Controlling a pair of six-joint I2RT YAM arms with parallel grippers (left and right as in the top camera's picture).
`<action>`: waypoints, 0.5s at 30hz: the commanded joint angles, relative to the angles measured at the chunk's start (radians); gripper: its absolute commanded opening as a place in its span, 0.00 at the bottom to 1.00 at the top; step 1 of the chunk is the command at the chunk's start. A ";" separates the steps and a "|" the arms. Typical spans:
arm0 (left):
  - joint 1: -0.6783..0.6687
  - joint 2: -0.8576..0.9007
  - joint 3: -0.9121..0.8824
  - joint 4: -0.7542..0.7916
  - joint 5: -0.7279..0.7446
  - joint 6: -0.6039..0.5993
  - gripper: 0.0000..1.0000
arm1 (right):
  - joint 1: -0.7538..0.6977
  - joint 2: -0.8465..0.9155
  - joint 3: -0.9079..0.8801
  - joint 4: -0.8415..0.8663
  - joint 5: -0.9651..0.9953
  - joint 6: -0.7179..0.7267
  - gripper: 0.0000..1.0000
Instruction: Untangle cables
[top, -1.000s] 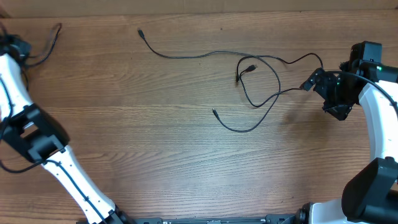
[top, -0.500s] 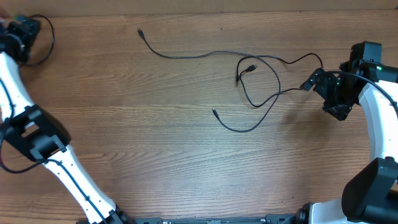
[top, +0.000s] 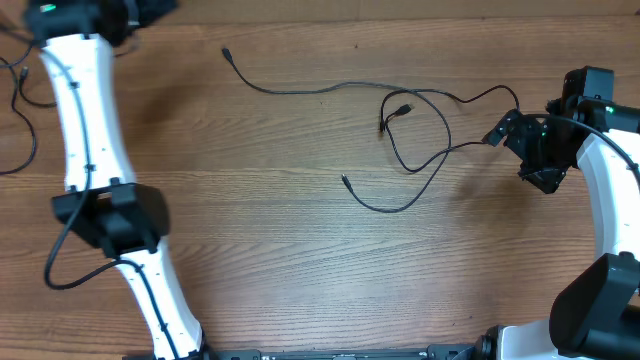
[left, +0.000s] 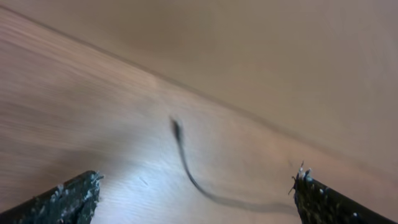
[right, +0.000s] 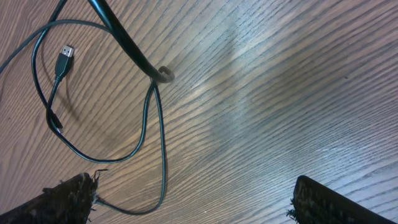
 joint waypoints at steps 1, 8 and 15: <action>-0.123 0.011 0.002 -0.126 -0.034 0.032 1.00 | 0.003 -0.016 0.020 0.003 0.009 0.003 1.00; -0.370 0.011 0.000 -0.269 -0.033 0.034 1.00 | 0.003 -0.016 0.020 0.003 0.010 0.003 1.00; -0.555 0.014 0.000 -0.288 -0.084 0.013 1.00 | 0.003 -0.016 0.020 0.003 0.010 0.003 1.00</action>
